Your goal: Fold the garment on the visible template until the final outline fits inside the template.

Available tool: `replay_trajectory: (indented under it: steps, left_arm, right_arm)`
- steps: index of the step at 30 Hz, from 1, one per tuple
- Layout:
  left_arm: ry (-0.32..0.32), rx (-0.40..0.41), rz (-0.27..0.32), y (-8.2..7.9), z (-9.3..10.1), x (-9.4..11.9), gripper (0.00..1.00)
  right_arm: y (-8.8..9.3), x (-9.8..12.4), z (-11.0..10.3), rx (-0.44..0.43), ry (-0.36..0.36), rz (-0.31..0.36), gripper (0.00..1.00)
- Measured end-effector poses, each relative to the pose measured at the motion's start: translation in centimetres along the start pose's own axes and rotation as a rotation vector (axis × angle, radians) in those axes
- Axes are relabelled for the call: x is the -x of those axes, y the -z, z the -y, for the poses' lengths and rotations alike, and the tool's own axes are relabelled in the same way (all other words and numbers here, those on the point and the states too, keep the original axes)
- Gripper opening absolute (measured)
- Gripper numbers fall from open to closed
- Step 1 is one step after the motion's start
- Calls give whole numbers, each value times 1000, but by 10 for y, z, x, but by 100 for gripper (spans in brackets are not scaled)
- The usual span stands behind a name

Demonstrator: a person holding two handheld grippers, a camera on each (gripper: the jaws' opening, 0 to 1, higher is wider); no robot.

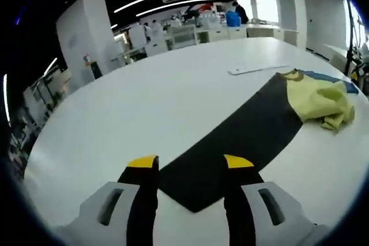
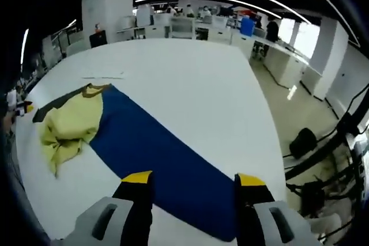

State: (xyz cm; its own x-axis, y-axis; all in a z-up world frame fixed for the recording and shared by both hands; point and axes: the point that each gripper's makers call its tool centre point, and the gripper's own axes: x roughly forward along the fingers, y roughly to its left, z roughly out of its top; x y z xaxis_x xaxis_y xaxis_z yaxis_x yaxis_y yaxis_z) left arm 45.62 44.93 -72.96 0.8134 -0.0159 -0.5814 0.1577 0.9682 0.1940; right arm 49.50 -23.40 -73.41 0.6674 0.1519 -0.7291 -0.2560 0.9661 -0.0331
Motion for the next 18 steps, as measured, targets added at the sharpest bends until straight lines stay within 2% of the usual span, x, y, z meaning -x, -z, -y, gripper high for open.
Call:
replay_trajectory:
  steps: [7,18]
  left_arm:
    - [121,6,69,-11,43,6,55]
    - [256,32,168,-32,93,27,70]
  right_arm:
    - [-11,9,-49,33,-125,48,68]
    - [-25,20,-142,122,-338,108,73]
